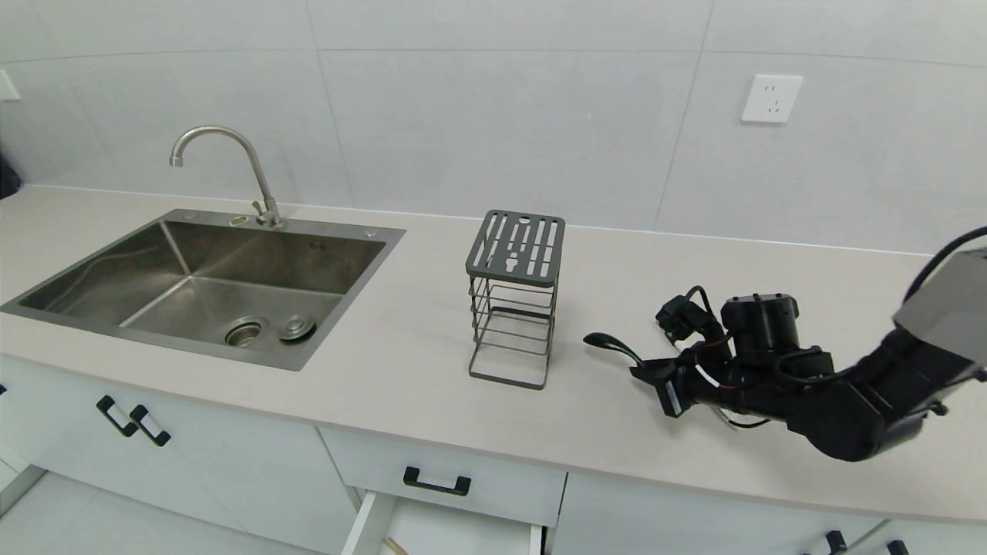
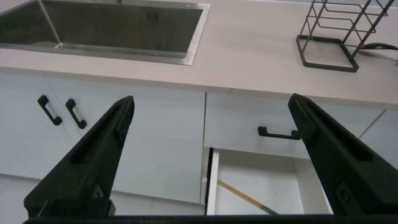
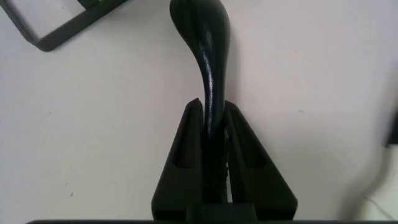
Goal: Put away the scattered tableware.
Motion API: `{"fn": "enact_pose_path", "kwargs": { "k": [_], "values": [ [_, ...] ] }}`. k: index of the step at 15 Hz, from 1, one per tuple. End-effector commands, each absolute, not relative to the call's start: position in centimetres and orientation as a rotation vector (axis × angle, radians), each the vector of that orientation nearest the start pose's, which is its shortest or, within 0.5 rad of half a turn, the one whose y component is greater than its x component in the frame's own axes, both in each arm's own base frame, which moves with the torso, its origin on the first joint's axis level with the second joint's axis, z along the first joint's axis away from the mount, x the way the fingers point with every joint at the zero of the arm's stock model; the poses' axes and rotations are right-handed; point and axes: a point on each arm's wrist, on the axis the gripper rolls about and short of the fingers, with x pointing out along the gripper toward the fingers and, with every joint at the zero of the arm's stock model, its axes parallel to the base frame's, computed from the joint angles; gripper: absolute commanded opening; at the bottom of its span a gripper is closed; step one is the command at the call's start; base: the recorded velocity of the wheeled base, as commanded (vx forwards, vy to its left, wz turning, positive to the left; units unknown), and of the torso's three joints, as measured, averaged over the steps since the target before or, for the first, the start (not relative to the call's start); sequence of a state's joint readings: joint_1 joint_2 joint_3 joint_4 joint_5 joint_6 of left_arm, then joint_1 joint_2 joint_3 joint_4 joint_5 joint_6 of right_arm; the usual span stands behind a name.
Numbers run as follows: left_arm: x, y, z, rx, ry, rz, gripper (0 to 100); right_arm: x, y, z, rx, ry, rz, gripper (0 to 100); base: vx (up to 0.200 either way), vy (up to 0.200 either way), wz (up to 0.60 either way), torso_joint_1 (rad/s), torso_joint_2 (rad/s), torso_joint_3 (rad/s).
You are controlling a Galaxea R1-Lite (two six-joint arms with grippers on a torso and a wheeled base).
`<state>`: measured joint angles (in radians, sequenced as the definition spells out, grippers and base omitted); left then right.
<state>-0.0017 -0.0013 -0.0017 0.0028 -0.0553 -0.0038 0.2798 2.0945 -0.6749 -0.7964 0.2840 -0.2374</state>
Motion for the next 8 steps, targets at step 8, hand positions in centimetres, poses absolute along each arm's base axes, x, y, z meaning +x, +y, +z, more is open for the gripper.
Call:
{"fn": "enact_pose_path", "kwargs": {
  "k": [8],
  "values": [
    [-2.3, -0.1, 7.6, -0.005, 0.002, -0.057, 100, 16.8, 10.5, 10.9, -0.286, 0.377, 0.844, 0, 0.000, 0.000, 0.00, 0.000, 0.00, 0.000]
  ]
}}
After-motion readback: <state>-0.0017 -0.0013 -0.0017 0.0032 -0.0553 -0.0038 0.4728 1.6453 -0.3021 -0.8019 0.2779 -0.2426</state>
